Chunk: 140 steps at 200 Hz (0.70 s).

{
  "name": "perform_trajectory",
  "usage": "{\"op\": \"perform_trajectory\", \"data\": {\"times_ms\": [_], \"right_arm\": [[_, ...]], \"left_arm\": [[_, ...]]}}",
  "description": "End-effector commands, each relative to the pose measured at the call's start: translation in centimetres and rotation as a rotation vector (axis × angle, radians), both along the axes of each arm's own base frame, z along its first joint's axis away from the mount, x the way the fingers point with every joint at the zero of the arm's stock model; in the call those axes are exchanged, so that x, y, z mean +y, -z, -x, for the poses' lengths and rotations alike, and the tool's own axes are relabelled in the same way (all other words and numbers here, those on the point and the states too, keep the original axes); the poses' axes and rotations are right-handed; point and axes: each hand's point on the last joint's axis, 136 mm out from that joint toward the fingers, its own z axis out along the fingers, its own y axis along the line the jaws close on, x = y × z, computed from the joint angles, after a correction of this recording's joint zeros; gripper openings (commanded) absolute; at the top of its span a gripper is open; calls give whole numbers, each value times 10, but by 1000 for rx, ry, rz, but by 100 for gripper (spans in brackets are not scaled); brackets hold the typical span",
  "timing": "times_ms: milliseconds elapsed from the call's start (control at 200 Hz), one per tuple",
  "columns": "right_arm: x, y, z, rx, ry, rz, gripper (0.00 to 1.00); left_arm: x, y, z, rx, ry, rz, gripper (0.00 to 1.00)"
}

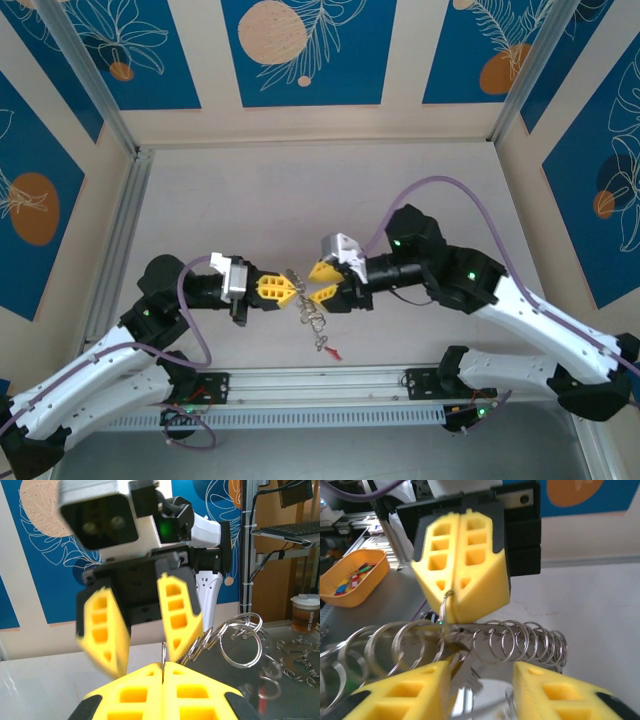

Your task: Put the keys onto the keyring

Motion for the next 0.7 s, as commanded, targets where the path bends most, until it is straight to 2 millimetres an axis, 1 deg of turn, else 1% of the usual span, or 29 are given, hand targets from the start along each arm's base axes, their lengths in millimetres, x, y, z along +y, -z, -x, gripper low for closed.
{"op": "perform_trajectory", "data": {"times_ms": [0,80,330,425,560,695], "right_arm": [[-14,-20,0,-92,55,-91,42],[-15,-24,3,-105,43,-115,42],[3,-23,6,-96,-16,-133,39],[8,-21,4,-92,-21,-136,37],[13,-18,4,-79,-32,-135,36],[14,-15,8,-72,-54,-134,35]], "left_arm": [[7,-20,12,-62,28,44,0],[7,-19,13,-60,35,39,0],[4,-20,15,-50,66,37,0],[5,-21,16,-49,67,43,0],[4,-21,13,-45,60,55,0],[2,-20,10,-34,56,73,0]]}}
